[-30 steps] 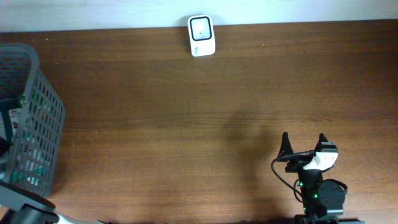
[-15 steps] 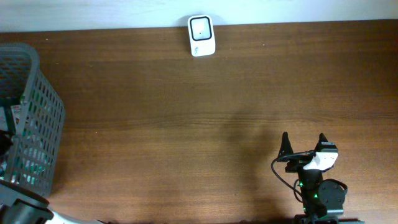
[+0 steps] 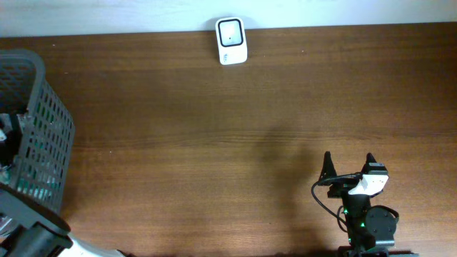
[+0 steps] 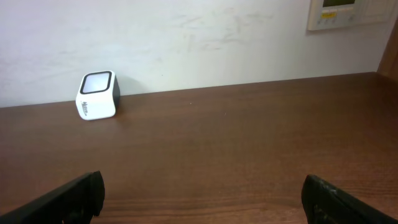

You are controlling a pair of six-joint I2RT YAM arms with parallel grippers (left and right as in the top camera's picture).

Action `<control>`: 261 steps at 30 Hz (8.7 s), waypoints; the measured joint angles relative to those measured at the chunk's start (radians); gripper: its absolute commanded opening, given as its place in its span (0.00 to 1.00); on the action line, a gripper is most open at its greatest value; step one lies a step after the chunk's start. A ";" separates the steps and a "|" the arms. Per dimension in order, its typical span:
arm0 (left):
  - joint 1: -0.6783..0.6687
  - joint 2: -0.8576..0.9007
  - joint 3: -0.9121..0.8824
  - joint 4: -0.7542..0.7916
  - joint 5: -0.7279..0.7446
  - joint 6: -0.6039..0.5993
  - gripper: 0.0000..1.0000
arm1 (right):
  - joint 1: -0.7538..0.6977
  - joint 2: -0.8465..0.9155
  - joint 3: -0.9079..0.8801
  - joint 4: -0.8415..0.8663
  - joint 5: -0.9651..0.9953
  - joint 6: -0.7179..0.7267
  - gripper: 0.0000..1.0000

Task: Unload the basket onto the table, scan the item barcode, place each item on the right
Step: 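Reach the left gripper into the grey basket toward the green glove pack, then lift the green glove pack out and place it on the table center-right, then grasp the mint-green wrapped packet in the basket and set it on table, then pick the green-lidded jar from the basket and place it beside the packet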

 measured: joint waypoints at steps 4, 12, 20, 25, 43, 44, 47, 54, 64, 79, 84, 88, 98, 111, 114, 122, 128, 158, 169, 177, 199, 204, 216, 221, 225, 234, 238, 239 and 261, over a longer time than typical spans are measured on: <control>0.001 0.002 0.000 -0.005 -0.043 0.001 0.00 | 0.000 0.000 0.000 0.000 0.000 0.000 0.98; 0.001 -0.128 0.099 -0.029 -0.056 -0.063 0.00 | 0.000 0.000 0.000 0.000 0.000 0.000 0.98; -0.105 -0.585 0.234 0.079 0.106 -0.238 0.00 | 0.000 0.000 0.000 0.000 0.000 0.000 0.98; -0.359 -0.660 0.235 -0.030 0.292 -0.260 0.00 | 0.000 0.000 0.000 0.000 0.000 0.000 0.98; -1.215 0.061 0.200 -0.328 0.423 -0.071 0.00 | 0.000 0.000 0.000 0.000 0.000 0.000 0.98; -1.241 0.090 0.199 -0.289 0.430 -0.100 0.00 | 0.000 0.000 0.000 0.000 0.000 0.000 0.98; -1.316 0.153 0.197 -0.146 0.440 -0.244 0.00 | 0.000 0.000 0.000 0.000 0.000 0.000 0.98; -1.456 0.180 0.197 0.009 0.248 -0.731 0.99 | 0.000 0.000 0.000 0.000 0.000 0.000 0.98; -1.446 0.164 0.258 -0.045 0.189 -0.670 0.99 | 0.000 0.000 0.000 0.000 0.000 0.000 0.98; -0.429 -0.437 0.404 -0.404 -0.171 -0.384 0.91 | 0.000 0.000 0.000 0.000 0.000 0.000 0.98; -0.137 -0.430 0.349 -0.427 -0.299 -0.486 0.90 | 0.000 0.000 0.000 0.000 0.000 0.000 0.98; -0.014 -0.381 0.188 -0.395 -0.324 -0.518 0.91 | 0.000 0.000 0.000 0.000 0.000 0.000 0.98; 0.081 -0.158 -0.049 -0.245 -0.332 -0.471 0.86 | 0.000 0.000 0.000 0.000 0.000 -0.001 0.98; 0.077 -0.013 -0.062 -0.219 -0.288 -0.415 0.29 | 0.000 0.000 0.000 0.000 0.000 0.000 0.98; 0.075 -0.011 -0.062 -0.215 -0.279 -0.412 0.00 | 0.000 0.000 0.000 0.000 0.000 -0.001 0.98; 0.075 -0.011 -0.048 -0.238 -0.286 -0.412 0.00 | 0.000 0.000 0.000 0.000 0.000 0.000 0.98; 0.079 -0.055 0.032 -0.291 -0.284 -0.412 0.00 | 0.000 0.000 0.000 0.000 0.000 0.000 0.98; -1.128 -0.137 -0.084 -0.166 -0.095 -0.389 0.00 | 0.000 0.000 0.000 0.000 -0.003 0.000 0.98; -1.140 -0.025 0.062 -0.212 -0.096 -0.410 0.95 | 0.000 0.000 0.000 0.000 -0.003 0.000 0.98; -0.686 -0.354 0.526 -0.419 -0.171 -0.344 0.99 | 0.000 0.000 0.000 0.000 -0.004 0.000 0.98; -0.100 0.139 0.419 -0.404 0.072 0.002 0.95 | 0.000 0.000 0.000 0.000 -0.004 0.000 0.98; -0.100 0.190 0.418 -0.348 0.132 0.109 0.95 | 0.000 0.000 0.000 0.000 -0.003 0.000 0.98; -0.136 0.285 0.418 -0.249 0.136 0.166 0.71 | 0.000 0.000 0.000 0.000 -0.003 0.000 0.98; -0.137 0.285 0.420 -0.214 0.105 0.166 0.67 | 0.000 0.000 0.000 0.000 -0.003 0.000 0.98; -0.137 0.285 0.433 -0.212 0.095 0.153 0.66 | 0.000 0.000 0.000 0.000 -0.004 0.000 0.98; -0.137 0.138 0.504 -0.233 0.143 0.019 0.66 | 0.000 0.000 0.000 0.000 -0.003 0.000 0.98; -0.137 -0.099 0.533 -0.206 0.164 -0.055 0.69 | 0.000 0.000 0.000 0.000 -0.003 0.000 0.98; -0.137 -0.140 0.534 -0.203 0.169 -0.079 0.69 | 0.000 0.000 0.000 0.000 -0.003 0.000 0.98; -0.758 -0.116 0.511 -0.443 0.232 -0.157 0.69 | 0.000 0.000 0.000 0.000 -0.003 0.000 0.98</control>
